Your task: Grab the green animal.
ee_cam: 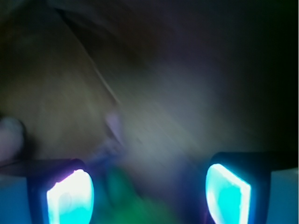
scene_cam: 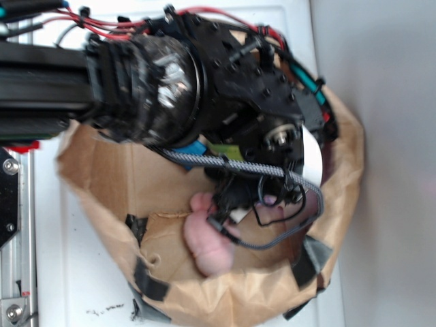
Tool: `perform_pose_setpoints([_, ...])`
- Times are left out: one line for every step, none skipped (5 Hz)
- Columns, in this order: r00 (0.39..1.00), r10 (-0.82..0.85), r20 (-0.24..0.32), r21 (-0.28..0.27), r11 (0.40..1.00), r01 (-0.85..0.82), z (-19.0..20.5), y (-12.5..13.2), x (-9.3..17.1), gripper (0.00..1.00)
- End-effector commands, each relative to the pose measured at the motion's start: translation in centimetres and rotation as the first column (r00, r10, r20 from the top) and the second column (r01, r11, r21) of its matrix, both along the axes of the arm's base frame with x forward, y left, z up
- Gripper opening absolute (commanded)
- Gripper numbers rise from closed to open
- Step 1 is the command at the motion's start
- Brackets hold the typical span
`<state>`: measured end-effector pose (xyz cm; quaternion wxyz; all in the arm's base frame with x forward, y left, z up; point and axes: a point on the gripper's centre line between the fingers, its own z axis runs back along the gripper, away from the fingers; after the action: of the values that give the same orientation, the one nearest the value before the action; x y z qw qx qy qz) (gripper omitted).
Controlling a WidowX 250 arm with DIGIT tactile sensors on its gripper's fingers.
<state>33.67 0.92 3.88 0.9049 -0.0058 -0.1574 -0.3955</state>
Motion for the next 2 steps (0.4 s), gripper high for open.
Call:
perform_pose_setpoints([0.999,-0.037,-0.001,-0.024,0.999,0.037,3.0,1.3,1.5,1.00])
perform_pose_setpoints([0.999,-0.046,0.017,-0.070,0.996,0.047,4.6,1.8,1.9,1.00])
